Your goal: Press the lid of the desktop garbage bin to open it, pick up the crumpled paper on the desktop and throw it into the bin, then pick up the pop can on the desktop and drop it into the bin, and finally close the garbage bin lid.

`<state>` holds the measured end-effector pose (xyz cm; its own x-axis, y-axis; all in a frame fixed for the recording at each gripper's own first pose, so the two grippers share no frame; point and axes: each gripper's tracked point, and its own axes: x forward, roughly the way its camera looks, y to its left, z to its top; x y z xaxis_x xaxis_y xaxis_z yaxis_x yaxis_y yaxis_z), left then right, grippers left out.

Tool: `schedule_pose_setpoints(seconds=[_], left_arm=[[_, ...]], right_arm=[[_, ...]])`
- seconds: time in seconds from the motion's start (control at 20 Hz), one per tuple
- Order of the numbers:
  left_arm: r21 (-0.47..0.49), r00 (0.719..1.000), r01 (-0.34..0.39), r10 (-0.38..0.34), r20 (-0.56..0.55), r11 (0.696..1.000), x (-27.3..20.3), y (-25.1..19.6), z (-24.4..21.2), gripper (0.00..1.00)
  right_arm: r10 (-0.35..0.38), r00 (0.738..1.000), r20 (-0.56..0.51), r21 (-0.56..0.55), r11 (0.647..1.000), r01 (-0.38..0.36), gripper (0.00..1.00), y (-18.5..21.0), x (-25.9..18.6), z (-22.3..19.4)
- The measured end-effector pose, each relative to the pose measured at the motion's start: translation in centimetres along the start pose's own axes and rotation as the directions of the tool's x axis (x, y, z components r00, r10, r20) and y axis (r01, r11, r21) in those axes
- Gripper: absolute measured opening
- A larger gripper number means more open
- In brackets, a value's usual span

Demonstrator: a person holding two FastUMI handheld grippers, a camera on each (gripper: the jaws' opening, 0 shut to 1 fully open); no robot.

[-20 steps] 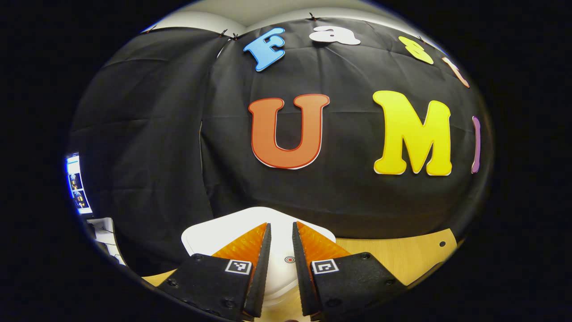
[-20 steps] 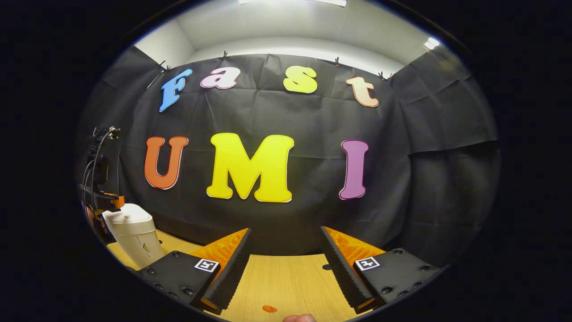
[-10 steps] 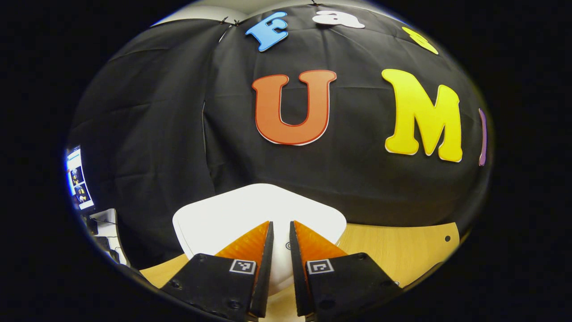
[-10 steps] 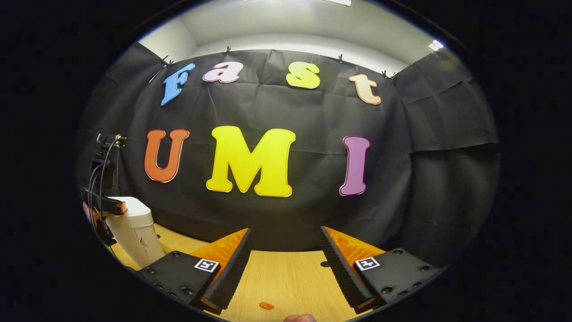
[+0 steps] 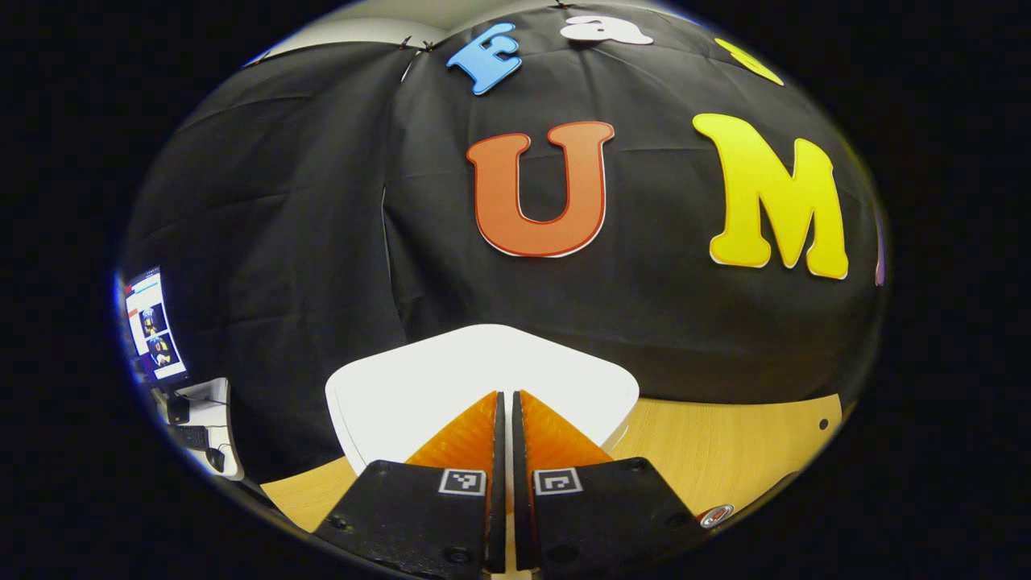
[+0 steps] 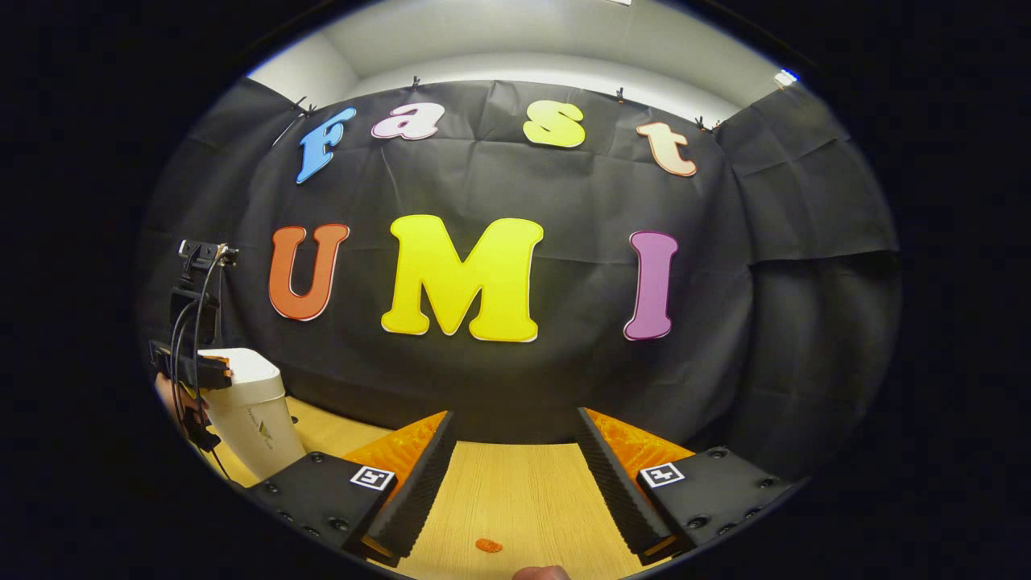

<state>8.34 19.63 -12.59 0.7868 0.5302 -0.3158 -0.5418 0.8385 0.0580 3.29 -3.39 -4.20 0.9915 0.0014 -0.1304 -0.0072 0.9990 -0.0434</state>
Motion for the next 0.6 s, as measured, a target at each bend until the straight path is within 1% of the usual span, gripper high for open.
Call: schedule_pose_setpoints(seconds=[0.05,0.1,0.15,0.2,0.3,0.4,0.45,0.5,0.55,0.6], left_arm=[[-0.012,1.000,0.001,-0.001,0.017,1.000,-0.1,0.0,0.5,0.08],[0.010,1.000,0.007,-0.007,0.020,1.000,-0.4,0.0,1.0,0.07],[0.038,0.999,0.031,-0.032,0.031,0.999,-0.8,-0.3,1.4,0.07],[0.040,0.996,0.059,-0.062,0.058,0.997,-1.4,-0.9,2.7,0.07],[0.048,0.987,0.074,-0.080,0.143,0.996,-2.5,-0.9,5.5,0.06],[0.059,0.976,0.121,-0.130,0.177,0.991,-3.7,-1.9,7.2,0.07],[0.061,0.972,0.151,-0.159,0.175,0.987,-4.3,-2.6,7.5,0.13],[0.056,0.960,0.212,-0.219,0.176,0.976,-5.1,-4.0,7.7,0.19],[0.052,0.950,0.256,-0.261,0.173,0.965,-5.8,-5.2,7.8,0.24],[0.050,0.938,0.298,-0.302,0.168,0.953,-6.9,-6.0,7.9,0.24]], right_arm=[[0.003,1.000,0.004,0.001,1.000,-0.003,0.94,0.1,0.0,0.2],[0.004,1.000,0.015,0.002,1.000,-0.004,0.94,0.0,-0.2,0.5],[0.000,1.000,0.024,0.002,1.000,0.000,0.94,-0.2,-0.2,0.8],[0.002,1.000,0.031,0.008,1.000,-0.003,0.94,-0.1,-0.2,1.0],[-0.003,0.999,0.034,0.025,1.000,0.002,0.94,-0.4,-0.3,1.0],[-0.018,0.999,0.044,0.046,0.999,0.016,0.94,-1.0,-0.6,1.4],[-0.023,0.998,0.052,0.059,0.998,0.020,0.94,-1.2,-0.7,1.8],[-0.026,0.998,0.061,0.065,0.998,0.022,0.94,-1.3,-0.8,2.0],[-0.029,0.997,0.064,0.066,0.998,0.025,0.93,-1.6,-0.8,2.1],[-0.032,0.998,0.063,0.068,0.997,0.028,0.94,-1.8,-0.9,2.0]])
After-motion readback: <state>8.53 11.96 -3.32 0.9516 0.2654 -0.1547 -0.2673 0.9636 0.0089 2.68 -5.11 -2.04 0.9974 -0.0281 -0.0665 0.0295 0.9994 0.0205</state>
